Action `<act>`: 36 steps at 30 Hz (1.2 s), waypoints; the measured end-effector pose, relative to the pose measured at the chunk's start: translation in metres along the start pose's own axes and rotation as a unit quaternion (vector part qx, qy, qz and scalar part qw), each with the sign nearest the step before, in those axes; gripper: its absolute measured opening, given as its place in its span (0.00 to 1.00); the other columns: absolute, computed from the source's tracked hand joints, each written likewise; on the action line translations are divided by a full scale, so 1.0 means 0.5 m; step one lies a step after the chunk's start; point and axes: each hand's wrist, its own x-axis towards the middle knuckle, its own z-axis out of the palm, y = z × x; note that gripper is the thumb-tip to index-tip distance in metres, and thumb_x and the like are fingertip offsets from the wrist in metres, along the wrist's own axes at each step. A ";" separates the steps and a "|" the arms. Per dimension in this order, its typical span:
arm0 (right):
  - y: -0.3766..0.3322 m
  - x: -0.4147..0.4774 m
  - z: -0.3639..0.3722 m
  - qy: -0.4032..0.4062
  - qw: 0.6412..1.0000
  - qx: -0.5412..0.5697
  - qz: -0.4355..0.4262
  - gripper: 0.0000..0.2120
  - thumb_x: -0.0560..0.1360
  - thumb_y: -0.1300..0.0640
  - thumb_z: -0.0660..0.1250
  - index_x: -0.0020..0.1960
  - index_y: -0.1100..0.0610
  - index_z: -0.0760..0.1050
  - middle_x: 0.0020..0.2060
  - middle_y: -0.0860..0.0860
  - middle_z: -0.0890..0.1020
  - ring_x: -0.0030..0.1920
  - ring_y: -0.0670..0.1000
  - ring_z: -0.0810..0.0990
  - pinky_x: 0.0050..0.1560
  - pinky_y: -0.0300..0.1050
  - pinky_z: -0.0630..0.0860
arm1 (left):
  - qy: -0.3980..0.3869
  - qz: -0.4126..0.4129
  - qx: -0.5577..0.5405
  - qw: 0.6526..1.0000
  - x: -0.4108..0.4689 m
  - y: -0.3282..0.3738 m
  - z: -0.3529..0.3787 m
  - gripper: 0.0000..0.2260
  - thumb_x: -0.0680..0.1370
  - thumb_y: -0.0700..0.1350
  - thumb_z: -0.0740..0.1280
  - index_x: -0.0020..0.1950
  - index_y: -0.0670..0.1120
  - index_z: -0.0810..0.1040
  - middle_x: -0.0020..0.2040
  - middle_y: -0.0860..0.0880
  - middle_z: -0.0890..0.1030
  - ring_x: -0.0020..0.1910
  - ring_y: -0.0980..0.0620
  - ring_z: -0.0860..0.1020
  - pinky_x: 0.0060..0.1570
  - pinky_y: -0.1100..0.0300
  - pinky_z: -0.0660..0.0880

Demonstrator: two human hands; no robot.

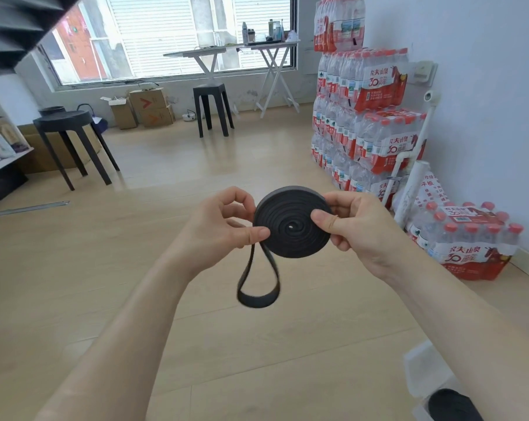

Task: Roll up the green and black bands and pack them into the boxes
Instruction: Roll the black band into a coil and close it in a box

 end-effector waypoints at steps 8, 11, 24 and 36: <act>0.002 0.002 0.006 0.012 0.998 0.066 0.018 0.06 0.75 0.65 0.68 0.51 0.61 0.79 0.32 0.51 0.76 0.22 0.43 0.66 0.21 0.33 0.62 | 0.054 0.025 0.008 0.998 0.003 0.001 0.006 0.12 0.67 0.34 0.76 0.41 0.45 0.74 0.32 0.49 0.81 0.33 0.52 0.79 0.36 0.63 0.75; -0.001 0.003 0.007 0.025 0.995 0.097 0.025 0.06 0.76 0.64 0.67 0.51 0.61 0.79 0.32 0.50 0.75 0.23 0.43 0.66 0.21 0.33 0.61 | 0.067 0.011 -0.058 0.996 0.003 0.001 0.010 0.11 0.67 0.38 0.76 0.41 0.45 0.75 0.35 0.45 0.81 0.34 0.50 0.78 0.40 0.59 0.76; 0.015 -0.001 0.034 0.055 0.970 0.226 0.073 0.08 0.78 0.62 0.65 0.56 0.62 0.76 0.36 0.52 0.73 0.23 0.41 0.69 0.22 0.31 0.67 | 0.043 0.004 -0.018 0.999 -0.004 0.012 0.033 0.16 0.72 0.41 0.73 0.52 0.49 0.68 0.39 0.47 0.85 0.37 0.50 0.79 0.39 0.59 0.76; -0.034 -0.027 0.021 -0.064 0.903 -0.401 -0.142 0.28 0.71 0.48 0.71 0.68 0.41 0.67 0.57 0.41 0.78 0.35 0.39 0.73 0.45 0.32 0.70 | -0.034 0.087 0.299 0.950 -0.015 0.009 0.033 0.18 0.70 0.39 0.72 0.48 0.59 0.72 0.34 0.51 0.81 0.31 0.53 0.73 0.37 0.60 0.72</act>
